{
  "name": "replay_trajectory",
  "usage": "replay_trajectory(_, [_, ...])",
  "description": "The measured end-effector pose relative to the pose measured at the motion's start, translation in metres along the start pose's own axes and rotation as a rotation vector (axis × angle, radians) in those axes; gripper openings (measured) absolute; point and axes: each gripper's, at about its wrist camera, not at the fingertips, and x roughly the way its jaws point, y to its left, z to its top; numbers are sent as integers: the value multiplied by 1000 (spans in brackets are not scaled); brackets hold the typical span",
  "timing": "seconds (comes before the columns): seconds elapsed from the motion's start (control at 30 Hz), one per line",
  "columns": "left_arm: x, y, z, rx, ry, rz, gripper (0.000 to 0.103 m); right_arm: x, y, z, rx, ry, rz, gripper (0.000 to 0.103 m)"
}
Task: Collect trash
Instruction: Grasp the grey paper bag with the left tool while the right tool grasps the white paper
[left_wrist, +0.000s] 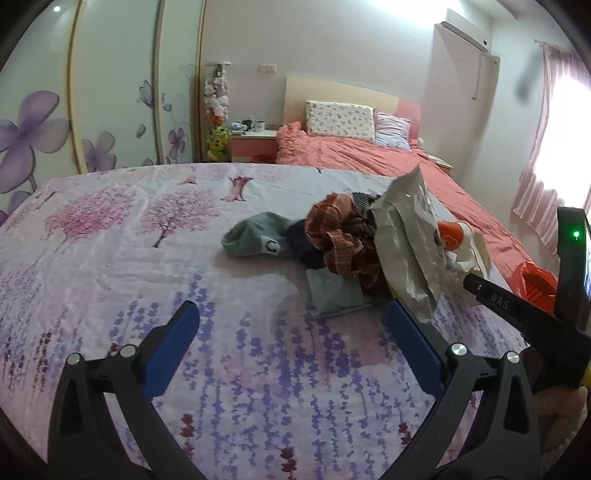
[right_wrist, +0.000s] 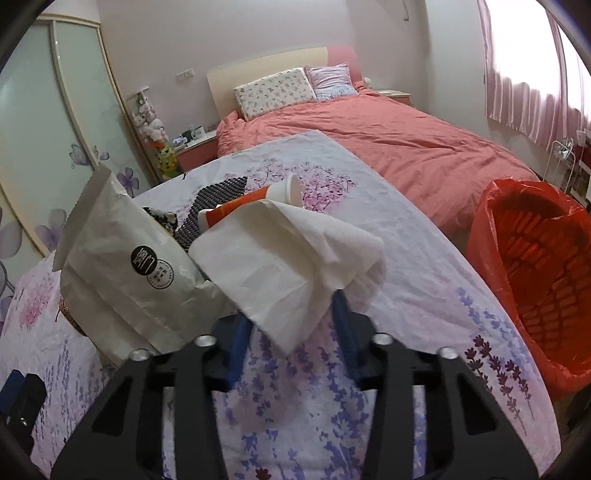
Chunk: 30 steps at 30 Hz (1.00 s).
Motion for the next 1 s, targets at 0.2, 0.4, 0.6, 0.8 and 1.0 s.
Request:
replay_trajectory(0.2, [9,-13,0,10,29,-77,93,-4,-6,1,0,-26,-15,9])
replay_trajectory(0.4, [23,-36,-2,18,91,-167,78,-15,-22,3,31,-59,-10,6])
replay_trajectory(0.6, [47,-56,-1,21,153,-206,64,-22,-36,4,53,-63,-9,6])
replay_trajectory(0.8, [66,-72,3,27,183,-214,53,-18,-43,1,56,-55,-10,6])
replay_trajectory(1.0, [73,-82,9,37,179,-241,32,-17,-45,0,51,-46,0,6])
